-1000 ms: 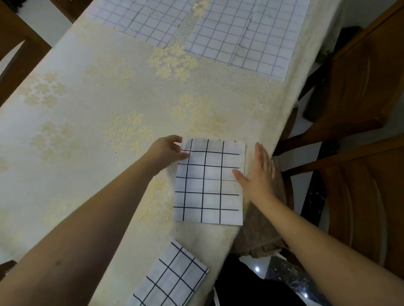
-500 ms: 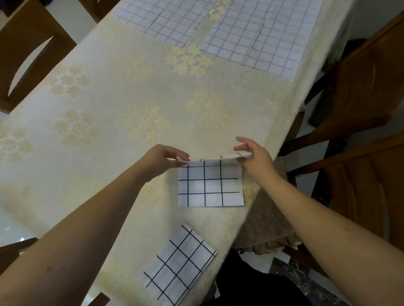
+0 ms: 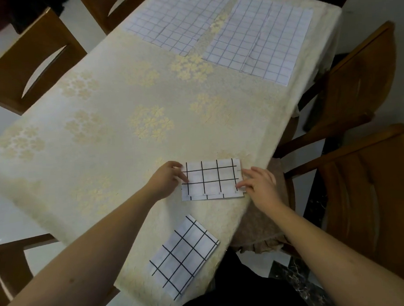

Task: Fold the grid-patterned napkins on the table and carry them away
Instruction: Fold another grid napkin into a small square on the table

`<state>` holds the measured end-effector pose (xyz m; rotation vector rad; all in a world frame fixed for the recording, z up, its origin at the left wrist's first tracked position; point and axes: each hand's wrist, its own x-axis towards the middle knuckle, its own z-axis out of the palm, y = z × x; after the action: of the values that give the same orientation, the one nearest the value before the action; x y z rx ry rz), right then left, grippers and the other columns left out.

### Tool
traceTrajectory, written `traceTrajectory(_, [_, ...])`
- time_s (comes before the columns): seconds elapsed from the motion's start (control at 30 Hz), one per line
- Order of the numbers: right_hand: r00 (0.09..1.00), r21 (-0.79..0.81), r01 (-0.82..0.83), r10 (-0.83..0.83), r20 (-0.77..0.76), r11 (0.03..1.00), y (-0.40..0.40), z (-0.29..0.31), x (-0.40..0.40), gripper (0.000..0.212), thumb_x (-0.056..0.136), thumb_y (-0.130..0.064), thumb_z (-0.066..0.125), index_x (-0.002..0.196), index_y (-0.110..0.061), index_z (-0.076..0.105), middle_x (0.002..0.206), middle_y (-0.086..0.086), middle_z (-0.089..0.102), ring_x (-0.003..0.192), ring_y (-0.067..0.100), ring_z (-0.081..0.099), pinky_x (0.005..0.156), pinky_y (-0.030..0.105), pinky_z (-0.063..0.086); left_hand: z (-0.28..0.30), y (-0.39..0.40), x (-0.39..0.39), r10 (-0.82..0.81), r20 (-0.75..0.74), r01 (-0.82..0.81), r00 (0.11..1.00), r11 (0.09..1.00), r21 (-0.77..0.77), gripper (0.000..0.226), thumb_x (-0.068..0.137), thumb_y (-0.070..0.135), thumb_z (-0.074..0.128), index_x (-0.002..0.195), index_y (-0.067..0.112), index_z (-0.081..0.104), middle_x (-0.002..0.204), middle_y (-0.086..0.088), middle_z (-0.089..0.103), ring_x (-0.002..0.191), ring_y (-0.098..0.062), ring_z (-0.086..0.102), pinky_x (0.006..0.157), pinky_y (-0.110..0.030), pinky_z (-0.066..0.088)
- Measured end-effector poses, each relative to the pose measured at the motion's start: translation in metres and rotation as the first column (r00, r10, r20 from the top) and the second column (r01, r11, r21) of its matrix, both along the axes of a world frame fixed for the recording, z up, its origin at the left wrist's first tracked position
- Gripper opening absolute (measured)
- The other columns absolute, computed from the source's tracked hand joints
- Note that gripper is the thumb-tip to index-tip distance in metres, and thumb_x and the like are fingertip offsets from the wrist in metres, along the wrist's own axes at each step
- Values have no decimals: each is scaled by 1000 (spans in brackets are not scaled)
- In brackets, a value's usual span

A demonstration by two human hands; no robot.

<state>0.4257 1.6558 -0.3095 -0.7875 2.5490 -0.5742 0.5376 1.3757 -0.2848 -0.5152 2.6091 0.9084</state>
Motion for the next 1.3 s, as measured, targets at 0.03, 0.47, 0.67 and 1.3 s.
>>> traceTrajectory(0.03, [1000,-8,6,-6,6,1000,1,-1,3,20,92,-21,63,96,-35,77,141,-7,53,136,22,32,112,37,15,-2,2,0,30,-2,-30,1000,1000,-11,40,89,-5,44,96,17,76,135,-6,50,119,-21,53,89,-21,36])
traceTrajectory(0.47, [980,-156,195,-185,74,968,-35,1,-19,35,99,-25,52,134,-25,54,136,1,55,125,23,43,106,39,31,-25,18,-20,468,119,-468,876,883,-25,46,81,22,78,120,8,56,125,-13,46,104,-29,55,87,-31,46])
traceTrajectory(0.67, [996,54,-44,40,74,998,-68,5,-43,43,93,-46,56,134,-32,52,131,-5,55,126,21,39,101,35,25,-27,19,-17,448,109,-449,888,893,-11,29,81,19,77,102,9,59,118,-10,44,88,-24,53,79,-27,42])
traceTrajectory(1.3, [945,-21,-82,85,317,996,-79,35,-60,12,84,-35,73,85,-23,72,88,-10,67,85,8,59,70,22,45,3,17,17,559,92,-520,824,681,515,16,95,30,61,95,14,65,87,-3,74,82,-18,71,71,-31,59])
